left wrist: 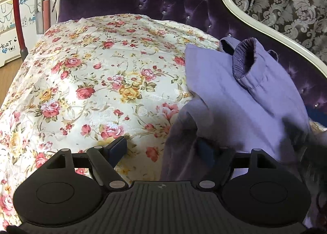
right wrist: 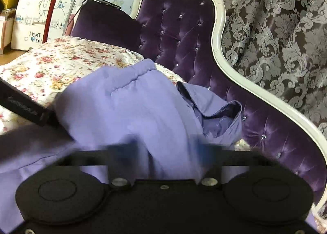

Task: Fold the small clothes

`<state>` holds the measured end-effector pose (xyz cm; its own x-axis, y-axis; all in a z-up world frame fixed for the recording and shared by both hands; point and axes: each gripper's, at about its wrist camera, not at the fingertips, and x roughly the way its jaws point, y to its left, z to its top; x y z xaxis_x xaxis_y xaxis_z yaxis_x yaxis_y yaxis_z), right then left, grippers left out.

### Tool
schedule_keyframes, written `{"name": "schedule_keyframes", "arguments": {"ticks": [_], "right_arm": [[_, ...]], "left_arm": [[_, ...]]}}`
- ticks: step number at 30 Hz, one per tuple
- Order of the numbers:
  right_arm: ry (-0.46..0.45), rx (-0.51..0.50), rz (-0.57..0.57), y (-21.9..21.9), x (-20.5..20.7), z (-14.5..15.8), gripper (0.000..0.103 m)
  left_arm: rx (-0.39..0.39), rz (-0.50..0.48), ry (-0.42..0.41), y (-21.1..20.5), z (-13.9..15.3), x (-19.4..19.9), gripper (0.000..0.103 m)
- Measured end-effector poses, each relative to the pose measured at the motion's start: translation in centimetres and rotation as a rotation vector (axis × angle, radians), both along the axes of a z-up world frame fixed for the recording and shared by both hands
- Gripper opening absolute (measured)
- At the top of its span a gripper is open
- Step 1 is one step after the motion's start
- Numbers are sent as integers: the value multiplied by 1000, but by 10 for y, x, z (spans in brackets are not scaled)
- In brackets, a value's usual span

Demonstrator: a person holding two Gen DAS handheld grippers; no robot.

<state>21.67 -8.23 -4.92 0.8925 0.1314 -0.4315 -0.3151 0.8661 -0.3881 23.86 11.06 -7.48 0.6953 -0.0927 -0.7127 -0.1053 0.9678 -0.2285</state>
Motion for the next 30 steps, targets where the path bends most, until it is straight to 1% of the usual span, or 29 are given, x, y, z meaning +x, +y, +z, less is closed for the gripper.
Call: {"name": "schedule_keyframes", "arguments": {"ticks": [1, 2, 5, 6, 8, 9, 10, 12, 14, 15, 16, 20, 22, 24, 28, 30], "right_arm": [[18, 70, -23, -10, 4, 6, 22], [33, 180, -65, -27, 8, 14, 22], [62, 433, -227, -83, 12, 28, 22], [77, 498, -283, -102, 11, 29, 22], [125, 604, -378, -138, 7, 23, 30], [160, 640, -418, -153, 5, 17, 35], [192, 662, -452, -165, 4, 11, 35], [243, 687, -497, -186, 1, 0, 38], [270, 703, -534, -202, -6, -9, 48], [274, 712, -548, -209, -10, -11, 57], [272, 721, -554, -214, -11, -12, 63], [223, 744, -558, -227, -26, -3, 63], [191, 739, -545, -230, -27, 3, 63], [169, 715, -525, -225, -20, 5, 63], [166, 667, -503, -215, 0, -2, 63], [220, 626, -486, -208, 15, -13, 66]], "left_arm": [[0, 0, -2, 0, 0, 0, 74], [-1, -1, -3, 1, 0, 0, 74], [1, -2, -4, 1, -1, 0, 74], [3, -3, -4, 0, 0, 0, 74], [7, -3, -5, 0, 0, -1, 75], [7, -3, -5, 0, -1, -1, 75], [7, -4, -5, 0, -1, -1, 75], [9, -5, -6, 0, 0, -1, 75], [9, -7, -6, 0, 1, -1, 75], [9, -8, -6, 0, 1, -1, 75], [8, -10, -5, 0, 2, -1, 75], [-12, -6, -8, 3, 11, -8, 73], [-3, -8, -49, 2, 22, -15, 73], [20, -22, -100, -4, 38, -21, 73], [45, -64, -188, -23, 65, -21, 74], [47, -84, -199, -32, 69, -9, 74]]}}
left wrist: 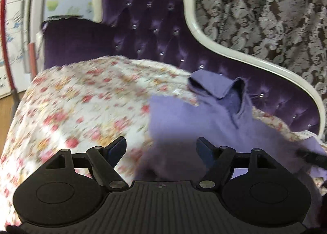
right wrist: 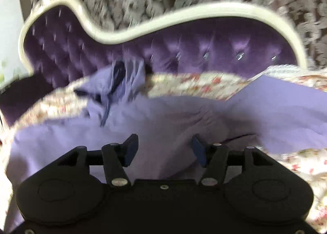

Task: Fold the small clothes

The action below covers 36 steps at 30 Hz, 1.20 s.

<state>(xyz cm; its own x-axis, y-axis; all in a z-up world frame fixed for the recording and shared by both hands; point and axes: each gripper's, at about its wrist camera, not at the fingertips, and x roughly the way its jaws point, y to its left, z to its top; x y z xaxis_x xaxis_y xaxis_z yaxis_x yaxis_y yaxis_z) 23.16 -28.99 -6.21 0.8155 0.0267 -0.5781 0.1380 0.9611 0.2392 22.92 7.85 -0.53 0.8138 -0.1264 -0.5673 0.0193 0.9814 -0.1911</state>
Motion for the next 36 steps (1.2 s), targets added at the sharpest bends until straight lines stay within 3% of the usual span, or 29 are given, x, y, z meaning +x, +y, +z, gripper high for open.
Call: {"name": "schedule_keyframes", "arguments": {"ticks": [5, 8, 10, 11, 13, 21, 24, 28, 30, 33, 36], "right_arm": [[162, 2, 183, 29, 22, -31, 66], [133, -63, 237, 43, 19, -23, 66], [98, -4, 247, 40, 18, -11, 66], [72, 15, 256, 39, 19, -4, 66], [23, 17, 293, 46, 26, 14, 66], [-81, 70, 615, 130, 94, 54, 66], [-109, -4, 707, 176, 115, 63, 62], [-173, -4, 594, 191, 133, 82, 65], [-200, 8, 630, 199, 135, 90, 65], [-151, -92, 775, 235, 137, 84, 65], [-74, -228, 878, 274, 141, 59, 65]], "left_arm": [[48, 18, 32, -12, -18, 37, 74], [96, 47, 120, -5, -42, 52, 75], [53, 57, 159, 8, -59, 53, 76], [-8, 63, 168, 18, -65, 51, 76], [-63, 74, 153, 29, -68, 44, 76], [-92, 66, 100, 35, -76, 36, 76], [-82, 57, 88, 34, -76, 32, 76], [-91, 40, 89, 36, -76, 33, 77], [-107, 42, 93, 38, -76, 33, 77], [-110, 40, 93, 38, -76, 34, 77], [-110, 37, 84, 39, -78, 33, 77]]}}
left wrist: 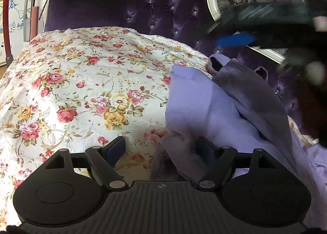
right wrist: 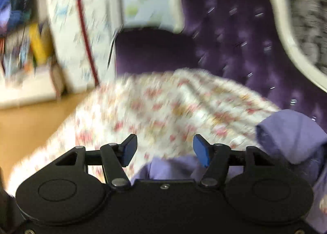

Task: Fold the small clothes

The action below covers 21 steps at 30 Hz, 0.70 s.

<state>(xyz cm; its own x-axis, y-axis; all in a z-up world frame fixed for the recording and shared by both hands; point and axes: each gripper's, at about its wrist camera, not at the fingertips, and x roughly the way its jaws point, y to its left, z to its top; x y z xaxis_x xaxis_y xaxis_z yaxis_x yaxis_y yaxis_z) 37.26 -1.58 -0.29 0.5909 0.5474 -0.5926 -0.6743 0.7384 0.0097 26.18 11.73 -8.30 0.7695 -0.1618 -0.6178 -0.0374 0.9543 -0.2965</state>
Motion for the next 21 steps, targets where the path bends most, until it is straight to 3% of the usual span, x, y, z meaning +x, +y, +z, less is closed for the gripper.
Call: {"name": "schedule_keyframes", "arguments": {"ticks": [2, 5, 6, 9, 10, 12, 14, 15, 17, 20, 21], "right_arm": [[24, -66, 21, 15, 5, -16, 64], [80, -89, 26, 18, 12, -34, 60], [98, -90, 27, 16, 14, -38, 53], [174, -61, 65, 10, 20, -44, 11], [162, -42, 52, 8, 21, -42, 8], [151, -4, -67, 1, 38, -39, 7], [207, 62, -181, -10, 58, -42, 4], [187, 44, -230, -13, 63, -44, 4], [182, 37, -241, -19, 65, -45, 4], [123, 116, -283, -43, 54, -28, 18], [95, 125, -305, -52, 51, -20, 33]], "left_arm": [[0, -2, -3, 0, 0, -1, 77], [-1, -1, -5, 0, -1, -1, 77], [-1, -1, -5, 0, -1, -1, 77], [-3, 2, -7, 0, -1, -2, 77], [-4, 4, -10, 0, -1, -2, 77], [-2, 8, -14, -1, -1, -3, 77], [6, 2, -7, -2, -2, -4, 77], [6, 2, -8, -2, -1, -5, 77], [2, -1, -11, -1, -2, -6, 77], [-9, -1, -8, 1, -1, -6, 77], [-11, -1, -6, 1, 0, -5, 77]]}}
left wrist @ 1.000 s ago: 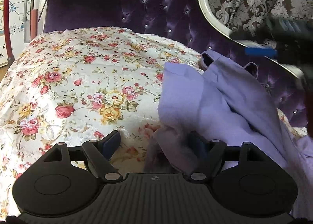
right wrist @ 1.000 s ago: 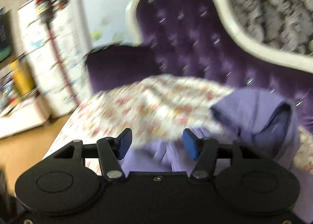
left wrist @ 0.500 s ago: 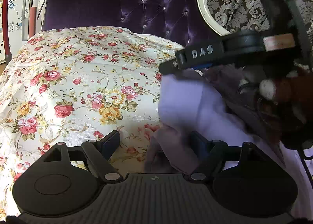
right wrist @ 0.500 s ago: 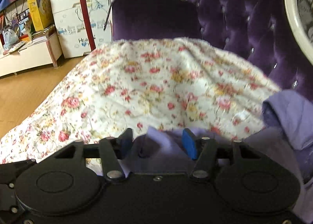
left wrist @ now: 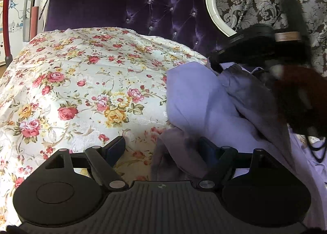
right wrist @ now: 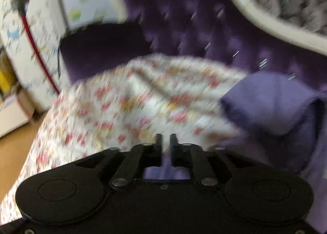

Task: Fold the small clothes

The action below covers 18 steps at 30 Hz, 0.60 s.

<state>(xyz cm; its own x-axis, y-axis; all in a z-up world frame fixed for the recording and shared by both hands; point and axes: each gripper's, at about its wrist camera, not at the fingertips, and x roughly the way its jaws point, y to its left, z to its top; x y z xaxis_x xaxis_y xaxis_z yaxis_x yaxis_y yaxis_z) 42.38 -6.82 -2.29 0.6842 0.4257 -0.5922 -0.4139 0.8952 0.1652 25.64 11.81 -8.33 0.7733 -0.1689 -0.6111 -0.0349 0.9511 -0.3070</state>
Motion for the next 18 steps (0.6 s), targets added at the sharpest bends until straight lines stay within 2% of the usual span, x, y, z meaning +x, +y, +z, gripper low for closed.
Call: {"name": "schedule_keyframes", "arguments": {"ticks": [1, 2, 3, 4, 6, 9, 11, 12, 14, 15, 16, 18], "right_arm": [[-24, -12, -21, -7, -5, 6, 52], [-50, -42, -43, -11, -10, 11, 59], [-71, -82, -62, -13, -14, 14, 72], [-90, -130, -72, -12, -20, 15, 78], [-119, -229, -76, -3, -32, 10, 81], [-143, -339, -50, 19, -48, -9, 91], [-152, -448, -51, 29, -57, -22, 91], [-164, -517, -55, 35, -60, -33, 87], [-169, -584, -49, 33, -66, -41, 36], [-157, -562, -66, 25, -67, -40, 8], [-151, -499, -93, 14, -71, -33, 11], [-151, -367, -186, -19, -81, -14, 11]], "left_arm": [[-7, 2, 2, 1, 1, 0, 77], [-20, 6, 4, 2, 1, 0, 77], [-32, 12, 5, 5, 1, 0, 77], [-45, 20, 7, 6, 2, 0, 77], [-54, 29, 9, 8, 1, 0, 78], [-50, 26, 9, 8, 1, 0, 78], [-46, 25, 8, 7, 1, 0, 78], [-45, 24, 8, 7, 0, 0, 78], [-42, 22, 6, 7, 0, 0, 78], [-39, 20, 6, 7, 1, 0, 78], [-39, 16, 6, 8, 1, 0, 78], [-44, 16, 7, 9, 0, 0, 78]]}}
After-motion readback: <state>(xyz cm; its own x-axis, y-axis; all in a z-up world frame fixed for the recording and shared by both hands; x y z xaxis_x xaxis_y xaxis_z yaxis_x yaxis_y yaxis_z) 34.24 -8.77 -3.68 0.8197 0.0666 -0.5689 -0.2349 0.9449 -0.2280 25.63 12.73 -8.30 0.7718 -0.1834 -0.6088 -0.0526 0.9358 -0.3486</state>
